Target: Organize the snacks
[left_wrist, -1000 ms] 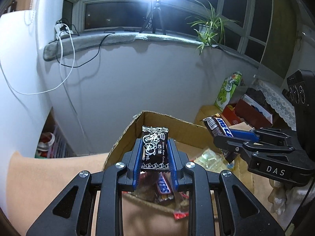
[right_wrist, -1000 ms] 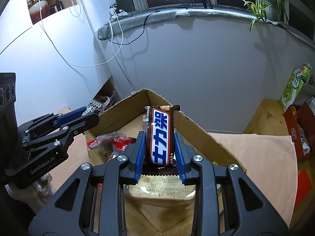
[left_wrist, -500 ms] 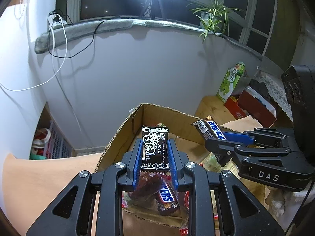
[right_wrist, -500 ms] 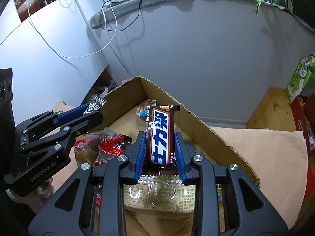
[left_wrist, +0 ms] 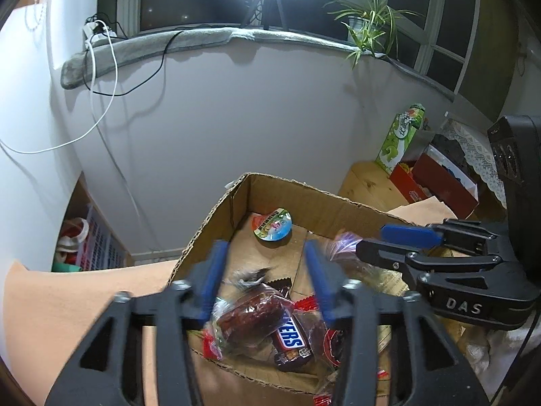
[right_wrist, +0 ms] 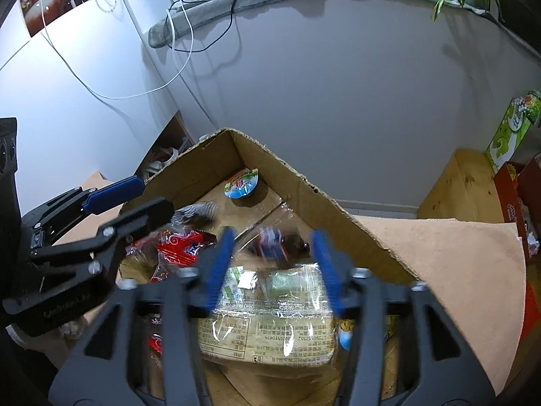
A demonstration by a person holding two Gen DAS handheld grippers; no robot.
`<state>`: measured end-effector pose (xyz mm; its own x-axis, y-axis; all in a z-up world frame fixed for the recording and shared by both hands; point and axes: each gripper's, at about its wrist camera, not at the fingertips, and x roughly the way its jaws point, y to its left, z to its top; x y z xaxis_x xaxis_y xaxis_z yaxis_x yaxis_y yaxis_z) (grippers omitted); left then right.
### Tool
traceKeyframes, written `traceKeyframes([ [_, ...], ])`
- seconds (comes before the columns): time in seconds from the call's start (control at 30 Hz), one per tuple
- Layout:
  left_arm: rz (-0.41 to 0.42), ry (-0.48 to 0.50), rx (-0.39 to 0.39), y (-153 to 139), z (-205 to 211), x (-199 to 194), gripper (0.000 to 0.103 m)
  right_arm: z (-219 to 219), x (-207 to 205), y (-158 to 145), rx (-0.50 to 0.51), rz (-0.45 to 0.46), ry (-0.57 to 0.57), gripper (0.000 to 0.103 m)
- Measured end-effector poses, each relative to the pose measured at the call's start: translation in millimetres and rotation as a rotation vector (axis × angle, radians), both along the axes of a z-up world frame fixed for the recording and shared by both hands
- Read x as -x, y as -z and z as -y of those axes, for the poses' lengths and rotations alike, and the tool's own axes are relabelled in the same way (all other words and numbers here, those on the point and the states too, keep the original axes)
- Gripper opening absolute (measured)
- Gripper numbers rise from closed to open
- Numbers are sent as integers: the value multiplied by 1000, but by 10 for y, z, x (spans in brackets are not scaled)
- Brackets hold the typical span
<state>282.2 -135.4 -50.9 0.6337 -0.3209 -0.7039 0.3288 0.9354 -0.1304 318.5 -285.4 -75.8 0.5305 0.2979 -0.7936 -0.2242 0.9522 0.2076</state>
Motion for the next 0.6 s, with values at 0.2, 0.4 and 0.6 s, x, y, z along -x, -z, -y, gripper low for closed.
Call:
traceKeyframes([
  [0.2,3,-7,-3,3,2,14,52,-5,53,-36,31,20,0,79],
  [0.4,5,-8,1,-18,-3,50,52,-10,124,-63,49,30,3,80],
  [0.6,15,-9,4,-63,-11,136,52,-16,243,-114,56,44,4,80],
])
